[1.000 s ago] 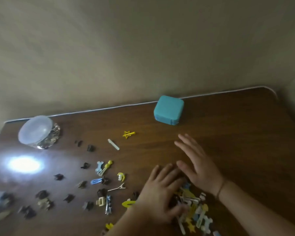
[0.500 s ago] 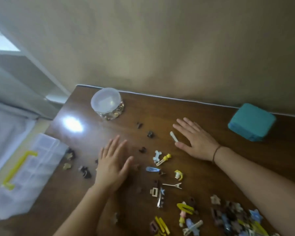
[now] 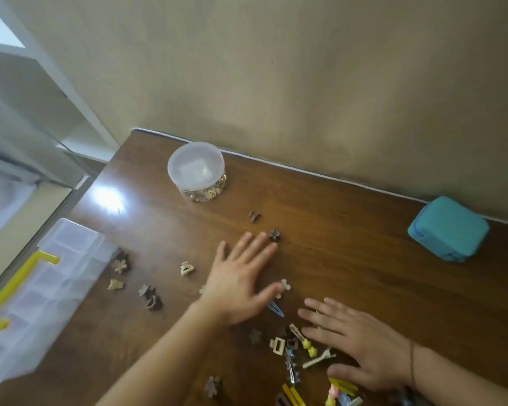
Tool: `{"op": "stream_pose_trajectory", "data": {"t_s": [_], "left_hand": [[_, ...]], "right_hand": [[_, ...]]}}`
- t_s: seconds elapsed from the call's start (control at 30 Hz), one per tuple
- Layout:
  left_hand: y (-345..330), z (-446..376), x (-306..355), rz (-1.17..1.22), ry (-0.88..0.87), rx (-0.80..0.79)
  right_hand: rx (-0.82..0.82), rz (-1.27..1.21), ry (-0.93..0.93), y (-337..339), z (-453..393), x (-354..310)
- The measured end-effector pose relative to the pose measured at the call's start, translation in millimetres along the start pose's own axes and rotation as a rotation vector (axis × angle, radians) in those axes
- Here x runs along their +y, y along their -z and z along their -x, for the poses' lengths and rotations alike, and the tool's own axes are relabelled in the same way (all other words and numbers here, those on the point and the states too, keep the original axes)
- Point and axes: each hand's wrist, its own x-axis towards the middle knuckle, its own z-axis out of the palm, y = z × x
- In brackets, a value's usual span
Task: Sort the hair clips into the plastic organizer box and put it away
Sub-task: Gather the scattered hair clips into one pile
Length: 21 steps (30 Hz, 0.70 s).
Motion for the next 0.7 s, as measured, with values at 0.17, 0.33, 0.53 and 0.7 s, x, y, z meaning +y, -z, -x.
{"op": "stream_pose_trajectory", "data": {"t_s": [0.17, 0.33, 0.53, 0.7], "left_hand": [[-30.4, 26.4, 57.6, 0.063, -0.239, -0.088], [-51.0, 58.4, 62.5, -0.081, -0.371, 0.046], [-13.3, 103.0, -46.1, 0.198, -0.021, 0.499], [8.4, 122.9, -146.2, 0.191, 0.456, 0.418]], "right_hand": [[0.392, -0.137, -0.098, 38.7, -23.0, 7.8], [0.444, -0.041, -0.272, 87.0, -121.7, 10.8], [0.207, 0.07, -0.434, 81.6, -207.3, -1.3], [0.175, 0.125, -0.443, 66.0, -197.0, -3.2]]}}
